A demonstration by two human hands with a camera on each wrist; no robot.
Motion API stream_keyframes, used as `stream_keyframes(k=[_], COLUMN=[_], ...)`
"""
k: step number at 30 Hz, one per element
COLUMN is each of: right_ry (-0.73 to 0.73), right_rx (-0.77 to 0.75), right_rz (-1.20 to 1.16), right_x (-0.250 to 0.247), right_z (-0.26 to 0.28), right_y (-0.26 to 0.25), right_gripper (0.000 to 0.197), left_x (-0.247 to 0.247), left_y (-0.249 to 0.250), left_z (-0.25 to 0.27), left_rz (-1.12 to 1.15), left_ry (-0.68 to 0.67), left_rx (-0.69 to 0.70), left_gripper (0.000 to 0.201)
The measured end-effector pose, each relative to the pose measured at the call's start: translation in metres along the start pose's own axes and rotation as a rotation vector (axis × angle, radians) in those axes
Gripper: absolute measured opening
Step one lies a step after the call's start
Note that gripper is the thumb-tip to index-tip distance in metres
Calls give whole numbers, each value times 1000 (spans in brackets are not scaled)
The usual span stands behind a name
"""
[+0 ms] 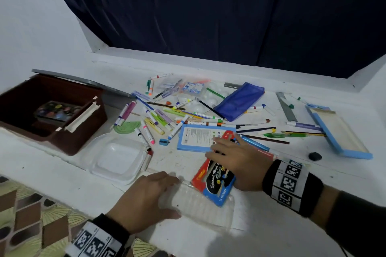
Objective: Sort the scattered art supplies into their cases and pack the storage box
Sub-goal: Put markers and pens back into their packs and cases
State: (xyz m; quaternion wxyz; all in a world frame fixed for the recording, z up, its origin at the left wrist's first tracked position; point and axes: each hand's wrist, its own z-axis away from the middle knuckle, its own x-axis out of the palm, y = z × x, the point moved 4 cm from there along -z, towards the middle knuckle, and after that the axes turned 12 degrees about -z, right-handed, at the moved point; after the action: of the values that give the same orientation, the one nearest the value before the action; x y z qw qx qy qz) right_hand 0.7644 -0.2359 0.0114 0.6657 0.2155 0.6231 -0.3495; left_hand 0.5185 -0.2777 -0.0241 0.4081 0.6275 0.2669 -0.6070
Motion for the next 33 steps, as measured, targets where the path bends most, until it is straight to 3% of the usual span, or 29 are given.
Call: stream_keyframes(k=[4,8,11,14,20,25,33], right_ry=[210,97,-8,-39,9,-26,-79], right_rx=[166,416,482,461,294,228,236], right_rz=[24,34,17,-38,-247,-386,-404], right_x=[-21,-18,-5,7,14,17,19], right_z=[-5,-5,-8,-12,-3,-2,-11], right_y=[13,15,6,-1,-1,-2,-7], right_gripper=[87,100,105,98,56,55,54], left_x=[4,5,4,6,6,0,6], left_y=[2,10,12,12,13,17,15], left_z=[-7,-13,-20,-24,-25,-19,-7], left_rz=[-19,-45,-53,-33,-13,8,28], left_ry=[16,32,25,38,31,-21,30], left_rx=[19,42,41,44,64,79,38], left_gripper=[66,63,64,65,65,69,64])
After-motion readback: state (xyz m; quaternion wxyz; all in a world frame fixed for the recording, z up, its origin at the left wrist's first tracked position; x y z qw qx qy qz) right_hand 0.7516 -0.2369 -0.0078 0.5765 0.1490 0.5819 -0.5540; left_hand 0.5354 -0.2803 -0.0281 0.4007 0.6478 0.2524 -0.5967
